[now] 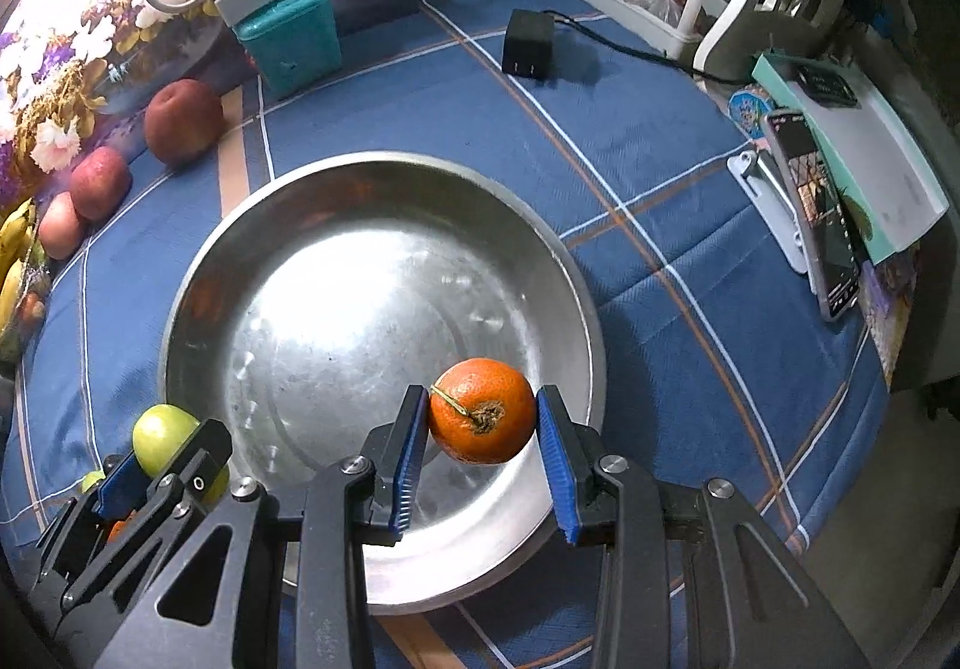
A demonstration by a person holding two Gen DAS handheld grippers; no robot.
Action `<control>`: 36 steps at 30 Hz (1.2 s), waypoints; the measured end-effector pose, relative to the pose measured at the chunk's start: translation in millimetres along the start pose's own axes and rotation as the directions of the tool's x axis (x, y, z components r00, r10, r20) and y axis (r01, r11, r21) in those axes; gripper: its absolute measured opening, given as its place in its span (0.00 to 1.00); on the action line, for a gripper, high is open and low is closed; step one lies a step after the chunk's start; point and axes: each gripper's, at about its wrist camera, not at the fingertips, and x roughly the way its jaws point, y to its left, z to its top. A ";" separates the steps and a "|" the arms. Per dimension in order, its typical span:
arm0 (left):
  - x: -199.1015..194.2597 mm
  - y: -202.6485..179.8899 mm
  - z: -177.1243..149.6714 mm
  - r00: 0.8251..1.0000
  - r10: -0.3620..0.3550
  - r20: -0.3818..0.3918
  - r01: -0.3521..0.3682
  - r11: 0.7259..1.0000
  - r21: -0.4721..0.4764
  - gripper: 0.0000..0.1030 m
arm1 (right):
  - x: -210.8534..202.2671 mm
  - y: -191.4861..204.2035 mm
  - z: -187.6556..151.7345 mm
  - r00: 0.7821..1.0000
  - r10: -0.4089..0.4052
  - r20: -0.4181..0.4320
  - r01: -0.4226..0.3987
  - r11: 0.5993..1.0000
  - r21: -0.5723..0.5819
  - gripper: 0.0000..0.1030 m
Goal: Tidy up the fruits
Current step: 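Carry the green apple and tangerine into the steel bowl and open both tools, then withdraw both open tools back toward the fruit cluster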
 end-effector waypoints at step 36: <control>-23.7 38.6 1.8 0.998 0.034 0.050 -0.029 0.995 -0.097 0.74 | -3.5 6.2 -4.3 0.999 0.027 0.025 -0.026 0.999 -0.032 0.71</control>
